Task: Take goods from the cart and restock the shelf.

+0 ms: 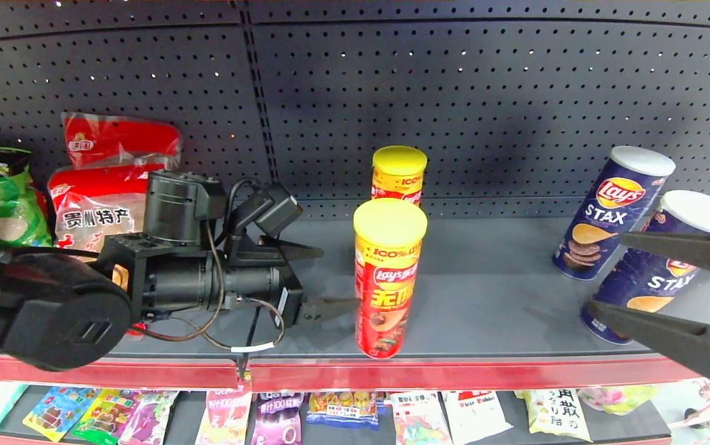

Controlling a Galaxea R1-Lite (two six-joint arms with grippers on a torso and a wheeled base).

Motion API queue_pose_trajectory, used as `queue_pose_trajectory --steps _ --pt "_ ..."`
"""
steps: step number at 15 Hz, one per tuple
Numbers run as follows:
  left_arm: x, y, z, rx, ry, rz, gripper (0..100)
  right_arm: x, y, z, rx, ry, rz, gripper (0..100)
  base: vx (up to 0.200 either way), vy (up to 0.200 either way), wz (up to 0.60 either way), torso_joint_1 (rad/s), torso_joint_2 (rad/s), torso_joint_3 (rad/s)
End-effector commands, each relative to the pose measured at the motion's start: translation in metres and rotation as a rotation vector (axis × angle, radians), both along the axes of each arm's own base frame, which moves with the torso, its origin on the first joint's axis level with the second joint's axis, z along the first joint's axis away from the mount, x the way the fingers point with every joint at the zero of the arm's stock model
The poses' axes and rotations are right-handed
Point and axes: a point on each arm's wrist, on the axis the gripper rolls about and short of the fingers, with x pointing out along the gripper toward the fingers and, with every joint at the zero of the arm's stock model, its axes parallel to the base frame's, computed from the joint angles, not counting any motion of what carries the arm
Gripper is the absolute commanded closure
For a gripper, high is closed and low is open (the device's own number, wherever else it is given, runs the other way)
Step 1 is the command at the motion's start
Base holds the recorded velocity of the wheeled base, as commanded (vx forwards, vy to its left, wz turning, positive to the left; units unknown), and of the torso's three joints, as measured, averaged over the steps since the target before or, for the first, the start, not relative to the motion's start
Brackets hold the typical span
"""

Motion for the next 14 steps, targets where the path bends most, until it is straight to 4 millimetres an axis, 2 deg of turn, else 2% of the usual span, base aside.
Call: queue_pose_trajectory --steps 1,14 --pt "0.0022 -0.0009 -0.0017 0.002 0.005 0.001 0 0.0014 0.001 -0.0009 -0.004 0.005 0.001 0 0.0 0.0 0.0 0.0 0.0 0.0" --pt "0.0073 0.0081 -0.0029 0.01 0.0 0.037 0 0.0021 0.0014 -0.0018 -0.004 0.011 0.0 0 0.0 0.0 0.0 0.0 0.0 0.0"
